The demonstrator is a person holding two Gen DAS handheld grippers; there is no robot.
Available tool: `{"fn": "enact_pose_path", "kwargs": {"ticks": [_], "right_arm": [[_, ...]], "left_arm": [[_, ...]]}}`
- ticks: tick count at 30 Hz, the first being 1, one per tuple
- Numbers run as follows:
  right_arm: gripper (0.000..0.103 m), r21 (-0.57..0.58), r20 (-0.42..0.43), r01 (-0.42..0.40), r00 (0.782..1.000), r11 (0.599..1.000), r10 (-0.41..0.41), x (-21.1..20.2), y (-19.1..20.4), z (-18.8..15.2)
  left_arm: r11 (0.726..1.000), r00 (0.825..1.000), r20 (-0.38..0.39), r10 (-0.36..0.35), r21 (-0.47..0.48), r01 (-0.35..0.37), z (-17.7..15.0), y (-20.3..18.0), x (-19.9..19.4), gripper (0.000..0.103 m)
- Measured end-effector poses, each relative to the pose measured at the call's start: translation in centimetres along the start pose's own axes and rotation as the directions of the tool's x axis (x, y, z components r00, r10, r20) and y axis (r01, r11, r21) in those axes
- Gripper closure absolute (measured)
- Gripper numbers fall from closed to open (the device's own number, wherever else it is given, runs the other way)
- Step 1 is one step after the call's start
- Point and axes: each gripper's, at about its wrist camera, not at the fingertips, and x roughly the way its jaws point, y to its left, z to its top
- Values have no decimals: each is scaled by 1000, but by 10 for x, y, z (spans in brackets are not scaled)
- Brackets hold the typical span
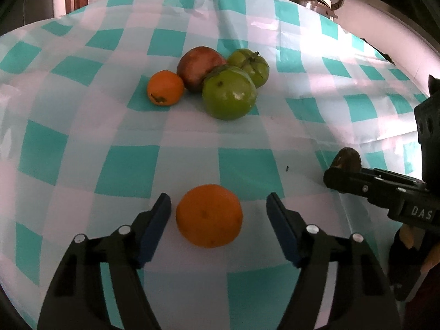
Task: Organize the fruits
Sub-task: 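Carry the orange and dark fruit toward the white box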
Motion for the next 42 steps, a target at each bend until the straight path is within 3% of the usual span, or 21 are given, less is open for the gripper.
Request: {"fn": "enact_pose_path", "kwargs": {"ticks": [2, 6, 8, 10, 13, 15, 20, 26, 32, 42], "right_arm": [[63, -1, 2, 1, 1000, 1000, -1, 0, 0, 0], [63, -1, 1, 1, 1000, 1000, -1, 0, 0, 0], [63, -2, 1, 4, 1000, 1000, -4, 0, 0, 0], [63, 0, 3, 15, 1000, 1000, -15, -1, 1, -1], [63, 73, 27, 94, 995, 993, -96, -15, 5, -13], [63, 85, 45, 74, 996, 994, -78, -26, 18, -31], [63, -19, 81, 98, 992, 995, -96, -58, 82, -91], [63, -157, 43, 120, 993, 980, -114, -67, 150, -139], [63, -309, -4, 104, 994, 946, -111, -51, 206, -168], [63, -433, -71, 20, 996, 901, -56, -29, 273, -196]], "left_arm": [[1000, 1000, 3, 1, -14, -1, -2, 2, -2, 32], [999, 1000, 10, 28, -35, -28, -3, 8, -5, 54], [998, 1000, 17, -3, -55, 4, -3, 13, -6, 60], [997, 1000, 21, 4, -75, -3, -6, 17, -10, 61], [998, 999, 44, 31, -63, -28, -25, 14, -32, 61], [998, 995, 86, 41, -42, -37, -44, 12, -63, 61], [997, 990, 135, 35, -70, -25, -97, 23, -122, 61], [996, 987, 147, 70, -67, -61, -161, 40, -165, 61], [989, 979, 171, 113, -114, -94, -204, 74, -199, 61], [974, 958, 225, 175, -181, -136, -247, 115, -245, 61]]}}
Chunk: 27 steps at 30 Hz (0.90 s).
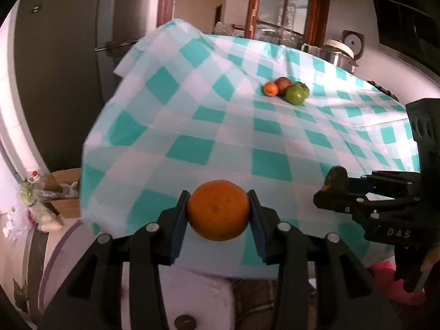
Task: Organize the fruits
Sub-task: 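Carry the orange and dark fruit toward the white box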
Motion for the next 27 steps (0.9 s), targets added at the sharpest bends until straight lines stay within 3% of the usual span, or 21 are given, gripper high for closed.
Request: {"fn": "enact_pose_path", "kwargs": {"ticks": [10, 13, 16, 18, 19, 22, 27], "right_arm": [[63, -219, -78, -115, 992, 969, 100, 21, 89, -4], [63, -319, -119, -160, 985, 934, 128, 32, 121, -14], [63, -435, -193, -183, 975, 881, 107, 56, 155, -31], [63, -486, -240, -186, 968, 854, 75, 78, 167, -41], [63, -500, -278, -186, 959, 846, 46, 97, 172, -47], [63, -515, -357, -176, 934, 839, -24, 136, 177, -58], [63, -565, -461, -177, 878, 806, -130, 195, 191, -75]], "left_arm": [[986, 996, 0, 90, -139, -89, -36, 74, -37, 61], [975, 993, -26, 115, -186, -118, -48, 97, -40, 61], [957, 985, -111, 135, -244, -159, -71, 124, -27, 61], [948, 967, -192, 167, -240, -211, -89, 135, -13, 61], [935, 948, -257, 188, -248, -252, -104, 143, -2, 61], [912, 909, -392, 138, -308, -272, -138, 158, 19, 61], [893, 843, -528, 105, -322, -313, -174, 166, 47, 61]]}}
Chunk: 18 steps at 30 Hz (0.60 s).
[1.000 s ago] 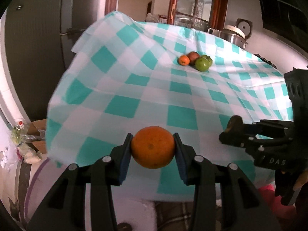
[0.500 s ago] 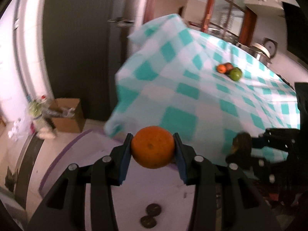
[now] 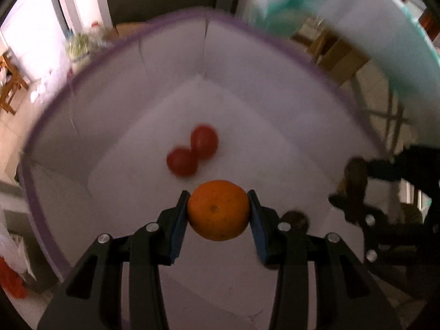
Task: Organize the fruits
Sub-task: 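Carry the orange and dark fruit toward the white box, then open both tools to drop the orange and dark fruit into the box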
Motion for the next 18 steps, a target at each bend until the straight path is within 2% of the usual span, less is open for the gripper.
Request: {"fn": "enact_pose_path", "kwargs": {"ticks": [5, 8, 18], "right_arm": [[63, -77, -115, 36, 992, 996, -45, 37, 11, 12], [63, -93, -153, 50, 986, 994, -64, 48, 15, 14], [63, -88, -179, 57, 981, 994, -72, 53, 20, 9]], "left_arm": [[1000, 998, -69, 12, -6, -13, -3, 6, 13, 61], [1000, 995, -94, 16, -12, -17, -5, 9, 17, 61], [999, 988, -145, 47, 6, -46, -8, 5, 19, 60]]}}
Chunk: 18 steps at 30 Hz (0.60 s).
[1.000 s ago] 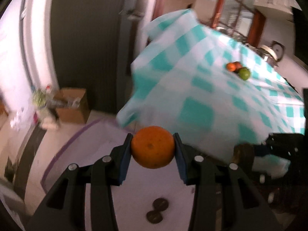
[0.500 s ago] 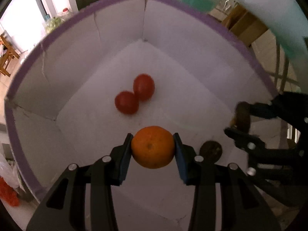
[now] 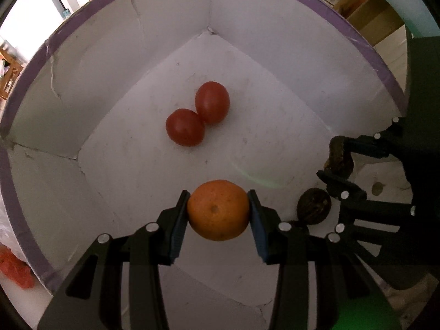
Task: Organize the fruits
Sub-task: 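Open both tools to drop the orange and dark fruit into the box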
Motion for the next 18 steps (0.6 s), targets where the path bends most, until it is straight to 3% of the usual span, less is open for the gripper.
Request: {"fn": "enact_pose_path", "kwargs": {"ticks": [6, 9, 11, 13, 14, 15, 16, 18], "right_arm": [[51, 13, 52, -9, 999, 1000, 8, -4, -8, 6], [50, -14, 115, 19, 993, 1000, -17, -25, -5, -4], [49, -32, 198, 11, 980, 999, -5, -54, -5, -17], [49, -29, 278, -45, 959, 999, 51, -86, -11, -30], [49, -31, 343, -81, 935, 996, 87, -109, -14, -42], [46, -34, 402, -102, 909, 994, 107, -130, -18, -54], [38, -34, 462, -113, 879, 993, 116, -150, -24, -68], [27, 4, 589, -99, 804, 995, 78, -193, -44, -102]], "left_arm": [[999, 999, 17, -29, -31, 30, 15, -4, -1, 28], [994, 994, 77, -72, -77, 78, 17, 4, -17, 26], [991, 982, 165, -88, -86, 104, 19, 9, -45, 26], [993, 948, 314, -59, -79, 88, 26, 10, -91, 26], [995, 925, 377, -42, -70, 74, 27, 8, -110, 25], [997, 890, 455, -22, -55, 53, 30, 2, -135, 18], [999, 842, 539, -6, -36, 30, 33, -7, -162, 8], [1000, 743, 669, -7, 1, 9, 38, -32, -206, 2]]}}
